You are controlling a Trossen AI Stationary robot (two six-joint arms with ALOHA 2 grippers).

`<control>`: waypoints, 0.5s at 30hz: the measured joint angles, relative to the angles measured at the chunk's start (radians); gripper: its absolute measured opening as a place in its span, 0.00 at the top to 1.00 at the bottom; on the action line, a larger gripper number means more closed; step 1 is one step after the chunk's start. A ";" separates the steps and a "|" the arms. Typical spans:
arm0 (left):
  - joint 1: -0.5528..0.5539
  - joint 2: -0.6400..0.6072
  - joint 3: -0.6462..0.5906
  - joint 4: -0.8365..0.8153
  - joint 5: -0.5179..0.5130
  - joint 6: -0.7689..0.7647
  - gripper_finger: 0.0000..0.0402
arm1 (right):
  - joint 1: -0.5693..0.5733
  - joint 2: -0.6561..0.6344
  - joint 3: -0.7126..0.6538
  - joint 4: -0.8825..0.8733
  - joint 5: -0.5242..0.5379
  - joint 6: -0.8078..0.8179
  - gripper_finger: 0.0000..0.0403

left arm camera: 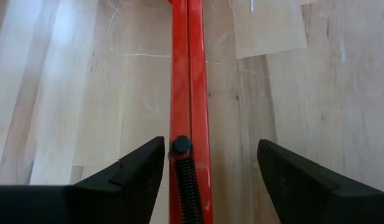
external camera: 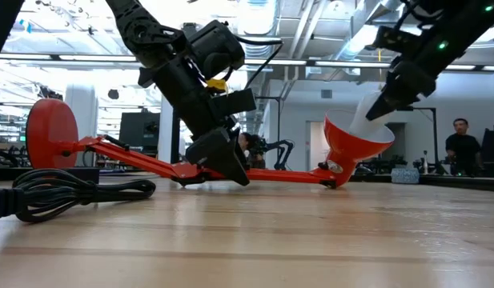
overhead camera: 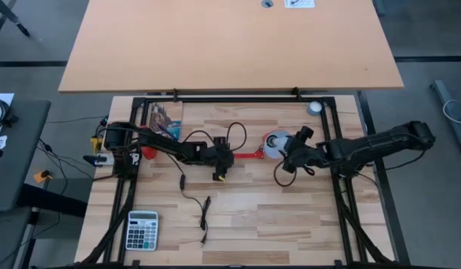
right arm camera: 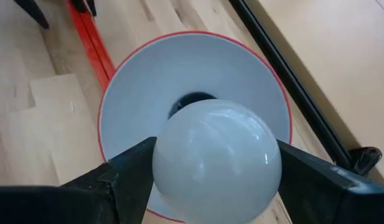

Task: Screw lightbulb
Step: Insert the lightbulb in the lamp

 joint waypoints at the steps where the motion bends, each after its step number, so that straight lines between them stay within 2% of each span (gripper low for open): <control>1: 0.000 0.000 0.000 0.000 -0.001 0.001 0.39 | -0.002 0.008 0.000 0.006 -0.004 -0.002 0.25; 10: 0.000 0.000 0.000 0.000 -0.011 0.036 0.51 | -0.010 0.081 0.000 0.042 -0.025 -0.003 0.25; 15: 0.000 0.000 0.000 -0.012 -0.083 0.077 0.61 | -0.005 0.089 0.000 0.051 -0.025 -0.002 0.25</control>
